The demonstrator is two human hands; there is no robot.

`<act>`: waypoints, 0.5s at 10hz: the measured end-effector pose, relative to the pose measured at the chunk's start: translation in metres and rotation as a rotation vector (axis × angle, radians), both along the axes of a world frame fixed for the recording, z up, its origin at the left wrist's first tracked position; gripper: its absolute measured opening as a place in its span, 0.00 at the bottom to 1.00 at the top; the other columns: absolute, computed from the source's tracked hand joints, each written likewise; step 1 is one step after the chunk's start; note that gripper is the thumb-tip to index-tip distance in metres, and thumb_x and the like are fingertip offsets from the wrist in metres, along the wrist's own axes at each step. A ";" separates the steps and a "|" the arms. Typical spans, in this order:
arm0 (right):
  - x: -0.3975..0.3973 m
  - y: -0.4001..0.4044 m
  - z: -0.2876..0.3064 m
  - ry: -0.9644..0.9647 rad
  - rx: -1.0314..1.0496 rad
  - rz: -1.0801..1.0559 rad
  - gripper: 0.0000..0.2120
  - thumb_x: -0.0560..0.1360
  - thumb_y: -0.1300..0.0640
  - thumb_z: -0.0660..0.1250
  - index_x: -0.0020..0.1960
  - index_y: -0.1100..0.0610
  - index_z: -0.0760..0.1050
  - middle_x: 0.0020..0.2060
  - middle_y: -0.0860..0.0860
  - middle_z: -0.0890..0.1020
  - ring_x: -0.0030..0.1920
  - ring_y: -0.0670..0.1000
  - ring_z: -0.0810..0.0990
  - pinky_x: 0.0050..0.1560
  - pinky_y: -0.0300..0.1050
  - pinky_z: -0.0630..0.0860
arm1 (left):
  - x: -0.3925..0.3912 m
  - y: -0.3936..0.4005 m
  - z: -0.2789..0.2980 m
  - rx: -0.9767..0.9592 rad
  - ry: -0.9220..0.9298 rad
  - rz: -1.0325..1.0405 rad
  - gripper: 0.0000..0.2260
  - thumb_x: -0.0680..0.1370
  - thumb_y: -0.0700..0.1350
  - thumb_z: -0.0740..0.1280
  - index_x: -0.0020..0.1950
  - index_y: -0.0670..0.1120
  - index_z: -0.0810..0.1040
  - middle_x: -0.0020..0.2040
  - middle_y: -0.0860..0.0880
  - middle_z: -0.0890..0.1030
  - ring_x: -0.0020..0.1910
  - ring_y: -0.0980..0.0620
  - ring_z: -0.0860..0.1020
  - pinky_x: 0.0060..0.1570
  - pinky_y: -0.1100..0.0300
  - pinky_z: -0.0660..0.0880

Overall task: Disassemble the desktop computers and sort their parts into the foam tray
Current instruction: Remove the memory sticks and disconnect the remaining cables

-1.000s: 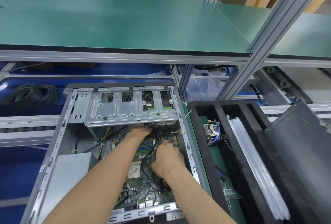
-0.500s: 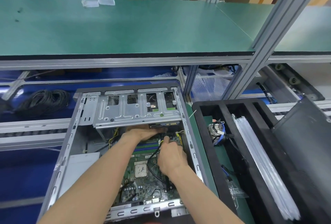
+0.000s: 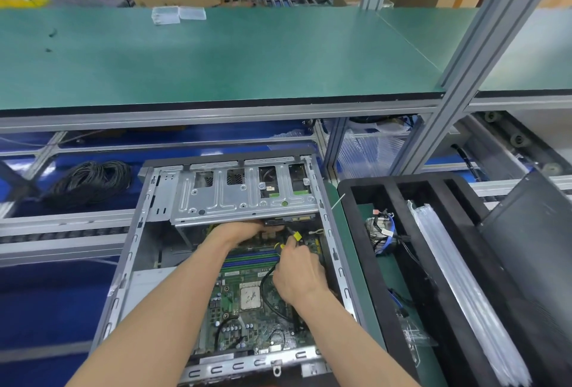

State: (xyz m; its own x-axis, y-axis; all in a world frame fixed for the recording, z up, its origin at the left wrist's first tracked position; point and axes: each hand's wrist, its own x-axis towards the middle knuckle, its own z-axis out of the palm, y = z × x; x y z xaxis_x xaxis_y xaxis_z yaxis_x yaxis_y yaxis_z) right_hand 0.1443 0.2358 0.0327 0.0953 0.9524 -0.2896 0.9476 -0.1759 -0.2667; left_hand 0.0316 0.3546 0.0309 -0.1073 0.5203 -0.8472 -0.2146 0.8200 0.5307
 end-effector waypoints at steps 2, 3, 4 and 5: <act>-0.002 0.001 0.002 0.088 0.022 -0.067 0.14 0.81 0.56 0.61 0.63 0.61 0.67 0.54 0.61 0.79 0.54 0.62 0.81 0.40 0.48 0.71 | 0.007 0.000 -0.010 0.079 -0.846 0.892 0.17 0.85 0.53 0.52 0.60 0.46 0.76 0.52 0.42 0.81 0.51 0.43 0.80 0.45 0.46 0.74; -0.001 0.002 0.001 0.090 0.023 -0.072 0.13 0.80 0.57 0.61 0.61 0.62 0.69 0.54 0.60 0.80 0.53 0.61 0.81 0.40 0.48 0.73 | 0.004 0.007 -0.009 -0.081 -0.475 0.487 0.14 0.86 0.49 0.52 0.49 0.43 0.73 0.40 0.42 0.75 0.42 0.45 0.75 0.53 0.50 0.72; -0.001 0.002 0.000 0.104 0.000 -0.060 0.16 0.79 0.56 0.64 0.63 0.63 0.69 0.55 0.60 0.80 0.54 0.61 0.81 0.40 0.48 0.73 | 0.014 0.008 -0.014 0.080 0.249 -0.358 0.16 0.85 0.39 0.53 0.41 0.44 0.73 0.35 0.50 0.75 0.36 0.54 0.75 0.55 0.59 0.71; -0.002 0.001 0.000 0.114 0.001 -0.057 0.17 0.79 0.56 0.65 0.64 0.63 0.67 0.55 0.61 0.79 0.54 0.62 0.81 0.41 0.49 0.73 | 0.008 0.000 -0.015 0.141 0.086 -0.353 0.10 0.86 0.41 0.54 0.61 0.44 0.74 0.53 0.49 0.80 0.58 0.52 0.78 0.68 0.56 0.69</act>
